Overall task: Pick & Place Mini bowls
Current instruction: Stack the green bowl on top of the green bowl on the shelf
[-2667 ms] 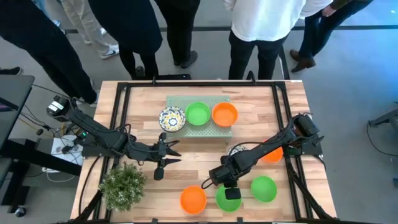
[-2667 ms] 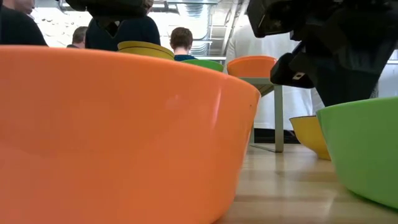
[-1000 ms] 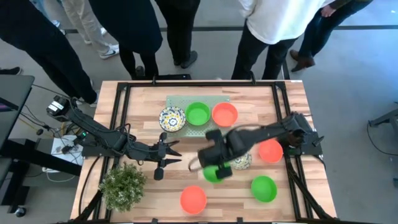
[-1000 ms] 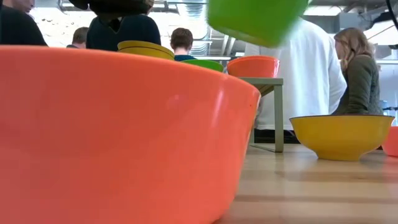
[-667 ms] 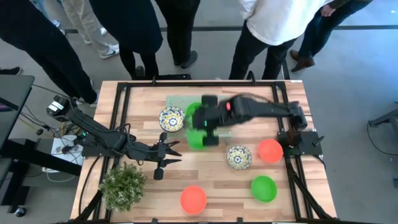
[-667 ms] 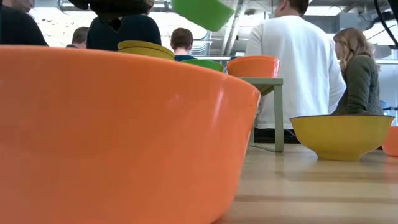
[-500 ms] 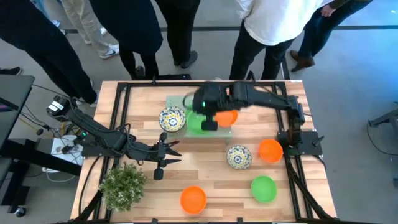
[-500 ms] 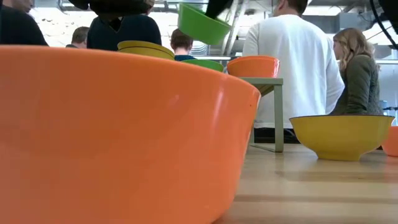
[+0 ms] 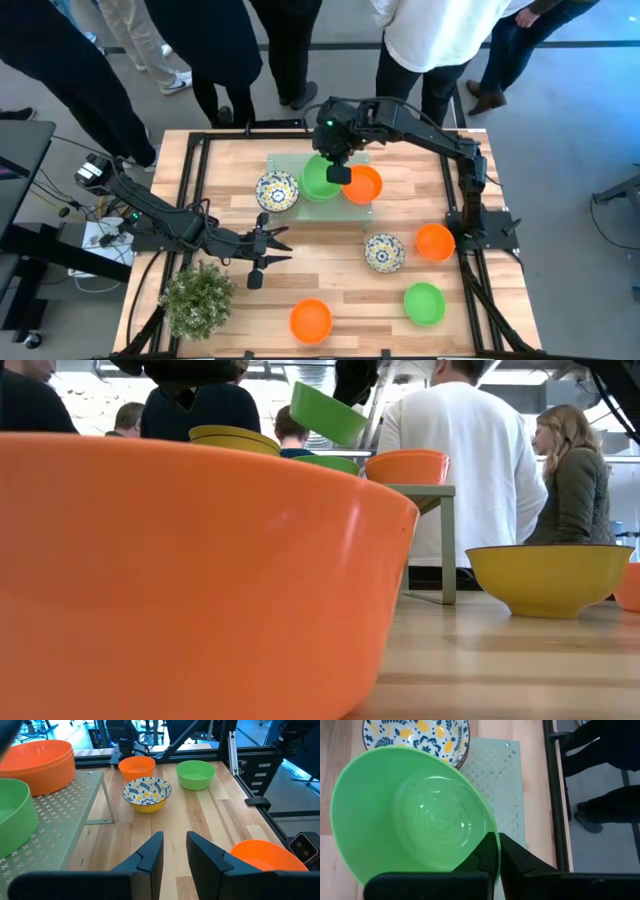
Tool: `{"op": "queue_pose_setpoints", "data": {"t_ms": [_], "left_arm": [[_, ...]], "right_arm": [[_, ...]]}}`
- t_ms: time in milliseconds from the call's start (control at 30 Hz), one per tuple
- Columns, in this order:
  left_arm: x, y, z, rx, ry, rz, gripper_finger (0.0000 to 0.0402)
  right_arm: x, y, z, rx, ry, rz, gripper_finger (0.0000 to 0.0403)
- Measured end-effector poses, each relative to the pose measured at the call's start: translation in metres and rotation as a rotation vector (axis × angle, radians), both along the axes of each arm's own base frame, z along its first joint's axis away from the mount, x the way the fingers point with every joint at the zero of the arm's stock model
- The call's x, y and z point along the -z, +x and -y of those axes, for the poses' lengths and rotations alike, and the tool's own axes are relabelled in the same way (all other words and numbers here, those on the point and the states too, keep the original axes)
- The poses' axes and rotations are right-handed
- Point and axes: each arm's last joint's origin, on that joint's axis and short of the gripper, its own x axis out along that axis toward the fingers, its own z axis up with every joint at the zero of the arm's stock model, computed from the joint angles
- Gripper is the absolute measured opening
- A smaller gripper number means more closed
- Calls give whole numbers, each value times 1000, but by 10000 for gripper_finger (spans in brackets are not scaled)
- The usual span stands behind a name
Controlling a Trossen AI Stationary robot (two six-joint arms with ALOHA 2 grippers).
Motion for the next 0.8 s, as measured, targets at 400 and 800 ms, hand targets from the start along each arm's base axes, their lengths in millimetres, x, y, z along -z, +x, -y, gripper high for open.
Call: {"op": "queue_pose_setpoints", "data": {"t_ms": [400, 800], "left_arm": [[0, 0, 0, 0, 0, 0, 85], [0, 0, 0, 0, 0, 0, 85]], "right_arm": [[35, 23, 6, -84, -18, -116, 8], [39, 23, 14, -66, -12, -124, 8]]}}
